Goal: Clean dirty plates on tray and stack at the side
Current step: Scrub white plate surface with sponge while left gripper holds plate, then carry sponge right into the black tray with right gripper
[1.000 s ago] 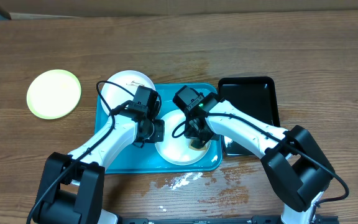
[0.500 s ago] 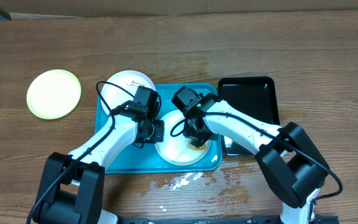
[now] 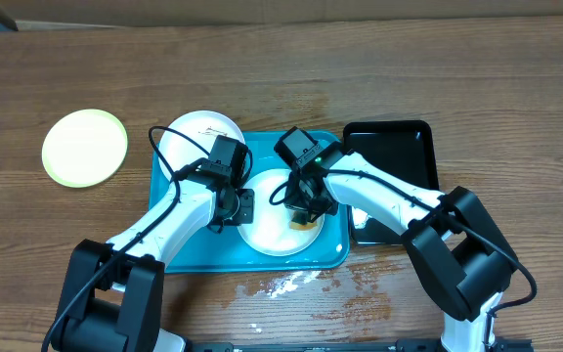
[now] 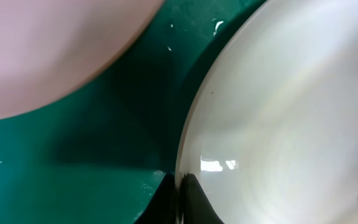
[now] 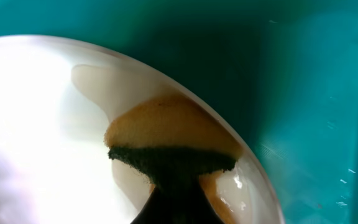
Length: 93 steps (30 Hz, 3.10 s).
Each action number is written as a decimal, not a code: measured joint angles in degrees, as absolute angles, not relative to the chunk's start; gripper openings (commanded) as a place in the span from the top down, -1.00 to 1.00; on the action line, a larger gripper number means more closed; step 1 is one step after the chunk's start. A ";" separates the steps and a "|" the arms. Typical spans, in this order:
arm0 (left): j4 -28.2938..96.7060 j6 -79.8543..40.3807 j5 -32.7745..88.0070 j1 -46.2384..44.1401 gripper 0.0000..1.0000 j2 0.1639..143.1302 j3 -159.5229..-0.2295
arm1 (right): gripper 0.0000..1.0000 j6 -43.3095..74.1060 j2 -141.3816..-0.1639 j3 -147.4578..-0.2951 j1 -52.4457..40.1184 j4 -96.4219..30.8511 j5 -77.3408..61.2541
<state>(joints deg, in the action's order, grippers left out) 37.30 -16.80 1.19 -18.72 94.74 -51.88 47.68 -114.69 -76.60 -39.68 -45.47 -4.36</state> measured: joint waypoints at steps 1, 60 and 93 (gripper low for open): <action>37.30 -16.80 0.95 -18.65 0.92 94.74 -51.90 | 0.92 47.53 -114.74 -76.47 -39.44 -44.23 -5.15; 38.59 -16.88 2.35 -18.79 0.92 94.74 -52.29 | 0.93 38.79 -100.27 -69.49 -14.48 -20.53 -44.71; 39.27 -16.91 2.33 -18.79 -0.01 94.74 -52.29 | -0.63 21.54 -97.67 -61.95 -6.15 -47.57 -6.02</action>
<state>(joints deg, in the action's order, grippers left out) 39.27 -16.91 2.33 -18.79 94.74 -52.29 21.54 -97.67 -61.95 -6.15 -47.57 -6.02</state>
